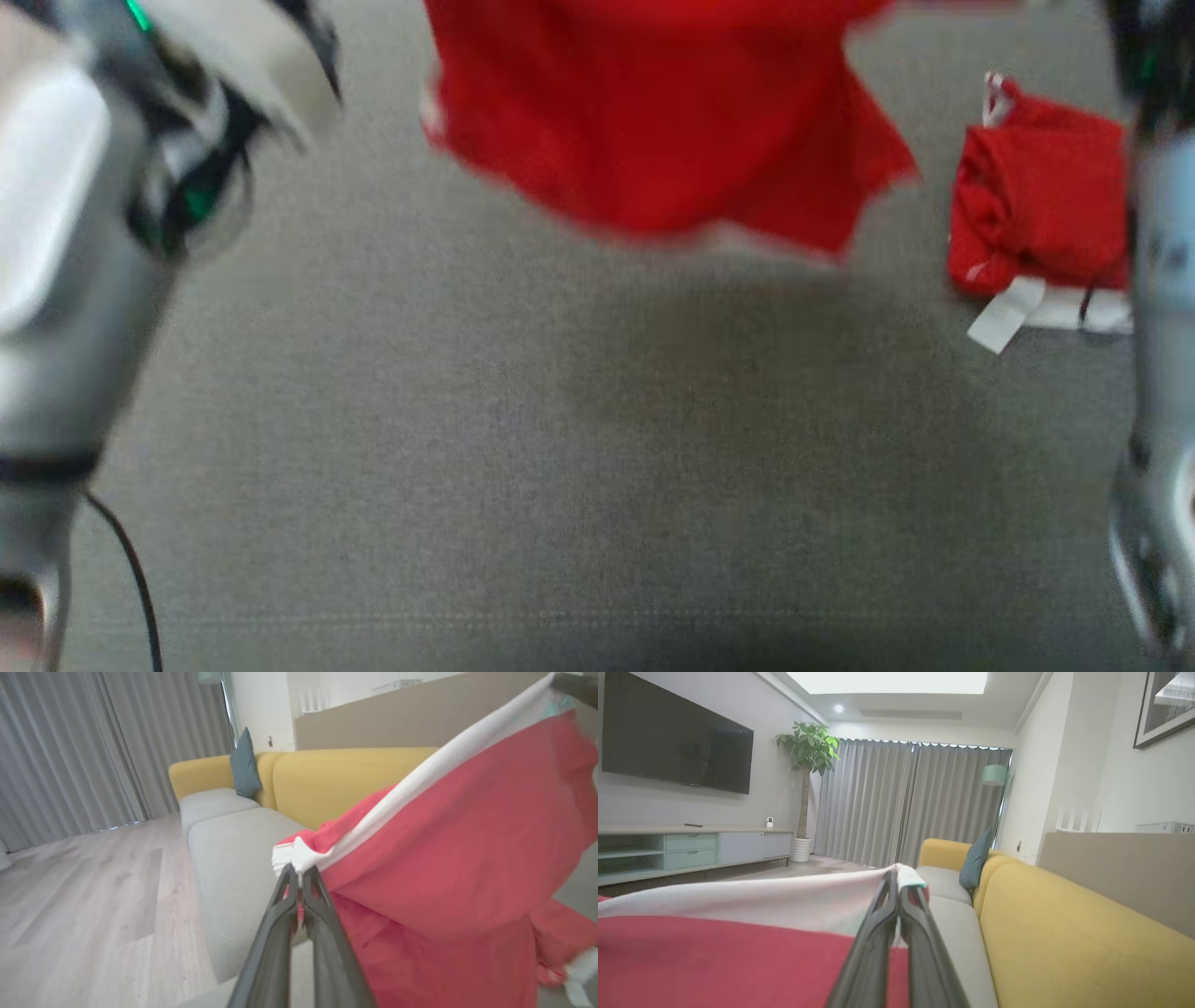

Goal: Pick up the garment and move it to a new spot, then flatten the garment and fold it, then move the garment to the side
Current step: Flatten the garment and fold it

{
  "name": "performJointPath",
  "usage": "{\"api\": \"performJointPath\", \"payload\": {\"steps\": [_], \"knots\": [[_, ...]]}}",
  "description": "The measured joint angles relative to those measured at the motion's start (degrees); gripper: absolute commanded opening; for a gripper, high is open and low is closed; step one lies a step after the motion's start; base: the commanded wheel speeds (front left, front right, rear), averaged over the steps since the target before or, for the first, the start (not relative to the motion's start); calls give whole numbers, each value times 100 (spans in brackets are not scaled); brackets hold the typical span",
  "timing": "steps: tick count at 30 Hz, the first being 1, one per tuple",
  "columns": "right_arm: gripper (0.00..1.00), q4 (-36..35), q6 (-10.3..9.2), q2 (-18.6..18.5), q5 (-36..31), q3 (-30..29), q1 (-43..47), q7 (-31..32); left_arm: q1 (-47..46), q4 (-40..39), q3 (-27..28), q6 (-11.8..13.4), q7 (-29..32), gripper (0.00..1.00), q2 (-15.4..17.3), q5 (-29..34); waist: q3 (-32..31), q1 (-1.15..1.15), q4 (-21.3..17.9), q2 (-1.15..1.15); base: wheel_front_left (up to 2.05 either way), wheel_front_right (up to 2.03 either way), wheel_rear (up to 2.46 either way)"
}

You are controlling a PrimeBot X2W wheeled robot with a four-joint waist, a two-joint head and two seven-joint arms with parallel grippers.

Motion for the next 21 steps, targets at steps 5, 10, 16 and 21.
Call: {"api": "performJointPath", "payload": {"steps": [5,10,16,21], "knots": [[0,1688,0,282,-402,-137,-1540,-1187,-1295,1377,303,-56,-860,0,-414,220,579,1,-99,0,0,0,0],[0,2627,0,566,-648,-524,-2154,-2226,-1927,2257,442,-35,-1763,0,-713,424,1011,1,-166,0,0,0,0],[0,3563,0,575,-561,-526,-1982,-2470,-1722,2799,357,-175,-1994,0,-1121,625,1246,1,-82,0,0,0,0],[0,4163,0,589,-179,-5,-1124,-2513,-712,2672,311,-268,-2017,0,-1183,918,1109,0,11,0,0,0,0]]}}
